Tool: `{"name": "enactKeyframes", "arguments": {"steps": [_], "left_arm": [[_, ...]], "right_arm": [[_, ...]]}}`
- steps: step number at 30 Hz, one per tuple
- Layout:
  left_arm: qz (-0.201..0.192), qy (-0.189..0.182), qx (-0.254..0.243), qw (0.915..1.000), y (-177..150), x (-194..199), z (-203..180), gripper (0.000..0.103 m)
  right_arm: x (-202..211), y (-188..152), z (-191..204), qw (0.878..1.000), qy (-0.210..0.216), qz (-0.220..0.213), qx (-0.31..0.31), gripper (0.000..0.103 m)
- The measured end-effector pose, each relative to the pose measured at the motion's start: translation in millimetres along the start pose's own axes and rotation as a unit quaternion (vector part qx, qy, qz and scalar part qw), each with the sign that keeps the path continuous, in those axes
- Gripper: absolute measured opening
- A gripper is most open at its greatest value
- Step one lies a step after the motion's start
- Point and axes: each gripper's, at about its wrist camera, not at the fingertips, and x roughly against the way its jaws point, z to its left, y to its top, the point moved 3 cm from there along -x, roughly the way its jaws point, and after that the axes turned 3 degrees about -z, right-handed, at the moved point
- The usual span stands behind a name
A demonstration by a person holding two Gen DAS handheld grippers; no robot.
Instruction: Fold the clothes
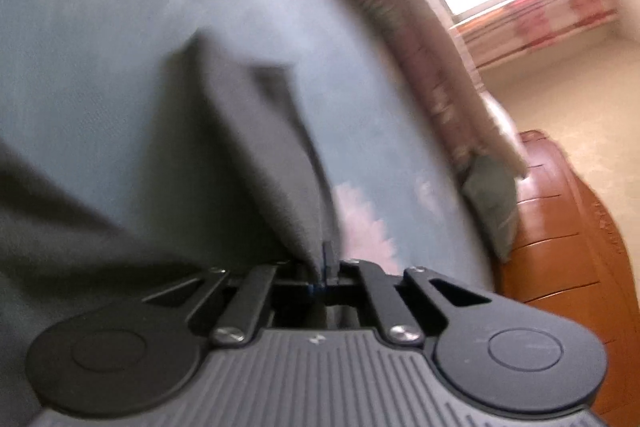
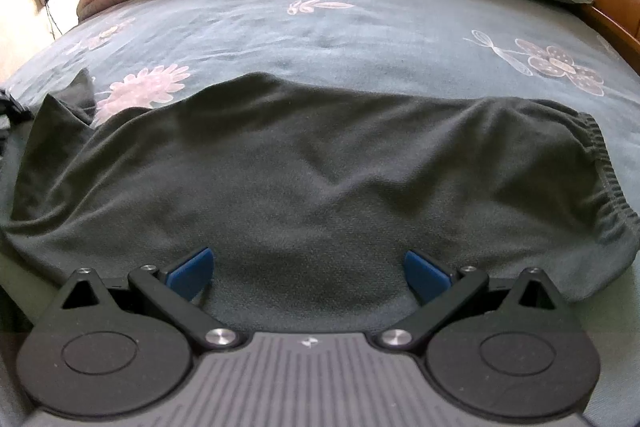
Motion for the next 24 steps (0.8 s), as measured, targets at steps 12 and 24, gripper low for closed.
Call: {"name": "enactKeyframes", "arguments": {"steps": [12,24], "left_arm": [[-0.14,0.069,-0.094,0.9833,-19,99,-36,0.002],[-0.143,0.133,-0.1,0.9755,-37,114,-14,0.002]], "right_arm": [[4,-2,-3,1.0,0.009,-0.005,-0.004,0.103],[3,-3,1,1.0,-0.001,0.003,0.011,0.103]]}}
